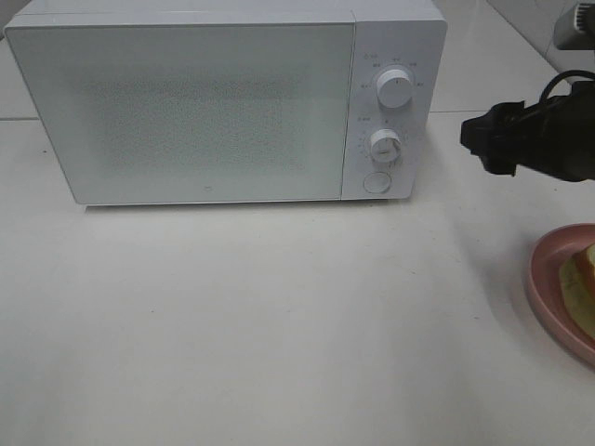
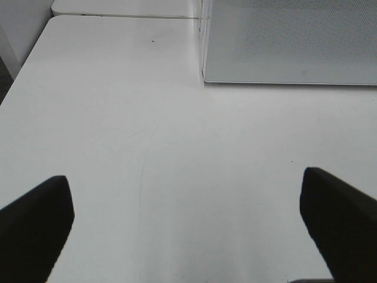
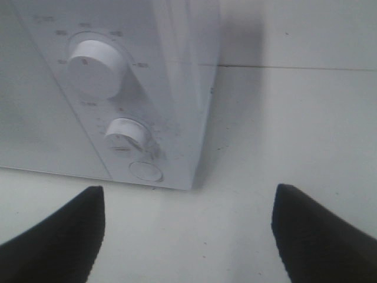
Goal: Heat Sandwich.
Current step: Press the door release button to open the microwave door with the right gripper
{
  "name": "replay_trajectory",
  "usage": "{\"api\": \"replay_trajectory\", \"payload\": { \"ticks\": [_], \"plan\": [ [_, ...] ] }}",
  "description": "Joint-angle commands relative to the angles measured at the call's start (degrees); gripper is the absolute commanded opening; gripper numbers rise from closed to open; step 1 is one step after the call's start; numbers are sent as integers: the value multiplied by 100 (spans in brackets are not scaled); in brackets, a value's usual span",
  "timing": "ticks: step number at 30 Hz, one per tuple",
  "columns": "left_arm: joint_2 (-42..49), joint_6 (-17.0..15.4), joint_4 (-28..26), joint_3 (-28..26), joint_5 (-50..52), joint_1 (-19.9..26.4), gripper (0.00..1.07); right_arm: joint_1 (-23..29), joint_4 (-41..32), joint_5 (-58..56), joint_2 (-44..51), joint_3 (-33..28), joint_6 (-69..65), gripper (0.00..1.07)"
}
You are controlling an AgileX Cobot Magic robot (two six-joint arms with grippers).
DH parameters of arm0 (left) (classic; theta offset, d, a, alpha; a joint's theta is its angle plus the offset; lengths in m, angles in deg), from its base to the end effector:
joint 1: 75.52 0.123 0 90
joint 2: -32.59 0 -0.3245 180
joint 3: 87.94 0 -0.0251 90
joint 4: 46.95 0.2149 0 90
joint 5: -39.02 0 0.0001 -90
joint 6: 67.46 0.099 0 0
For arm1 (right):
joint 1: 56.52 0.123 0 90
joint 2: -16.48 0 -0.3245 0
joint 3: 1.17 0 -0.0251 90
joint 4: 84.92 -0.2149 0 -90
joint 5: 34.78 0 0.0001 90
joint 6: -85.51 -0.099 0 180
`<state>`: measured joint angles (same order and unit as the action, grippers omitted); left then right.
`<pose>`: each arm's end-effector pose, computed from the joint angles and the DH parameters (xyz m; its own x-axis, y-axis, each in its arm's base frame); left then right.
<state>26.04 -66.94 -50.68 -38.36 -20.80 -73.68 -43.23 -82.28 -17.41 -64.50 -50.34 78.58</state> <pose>-0.0688 -0.0078 0.2574 -0.4368 -0.0377 -0.8987 0.0082 0.9989 -0.0459 0.2146 0.0521 0.2857 -0.3946 -0.0142 -0.9187 -0.2125 0.9742 0.0762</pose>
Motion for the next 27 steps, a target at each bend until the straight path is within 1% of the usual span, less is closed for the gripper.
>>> {"api": "replay_trajectory", "payload": {
  "ticks": [1,3,4,5,6,7,8,9,10,11,14,15,17,18,20,21,24,27],
  "plan": [
    [143,0,-17,23,57,17,99,223,-304,476,-92,-115,338,75],
    [143,0,-17,23,57,17,99,372,-630,705,-166,-235,607,75],
    [143,0,-17,23,57,17,99,533,-1060,1100,-229,-401,974,75],
    [143,0,-17,23,57,17,99,602,-1249,1278,-252,-476,1186,75],
    [143,0,-17,23,57,17,99,602,-1249,1278,-252,-476,1186,75],
    [143,0,-17,23,57,17,99,693,-1484,1513,-292,-573,1398,75],
    [143,0,-17,23,57,17,99,917,-1931,2028,-390,-728,1759,75],
    [143,0,-17,23,57,17,99,1037,-2166,2286,-441,-814,1942,75],
    [143,0,-17,23,57,17,99,1134,-2395,2481,-504,-882,2063,75],
    [143,0,-17,23,57,17,99,1134,-2395,2481,-504,-882,2063,75],
    [143,0,-17,23,57,17,99,1627,-3111,3191,-745,-1014,2343,75],
    [143,0,-17,23,57,17,99,1627,-3111,3191,-745,-1014,2343,75],
    [143,0,-17,23,57,17,99,1868,-3421,3415,-865,-1014,2378,75],
    [143,0,-17,23,57,17,99,2086,-3713,3696,-1008,-1014,2378,75],
    [143,0,-17,23,57,17,99,2292,-3976,3919,-1134,-1014,2378,75],
    [143,0,-17,23,57,17,99,2292,-3976,3919,-1134,-1014,2378,75],
    [143,0,-17,23,57,17,99,2710,-4561,4309,-1455,-1014,2378,75],
    [143,0,-17,23,57,17,99,2905,-4784,4492,-1616,-1008,2378,75]
  ]
}}
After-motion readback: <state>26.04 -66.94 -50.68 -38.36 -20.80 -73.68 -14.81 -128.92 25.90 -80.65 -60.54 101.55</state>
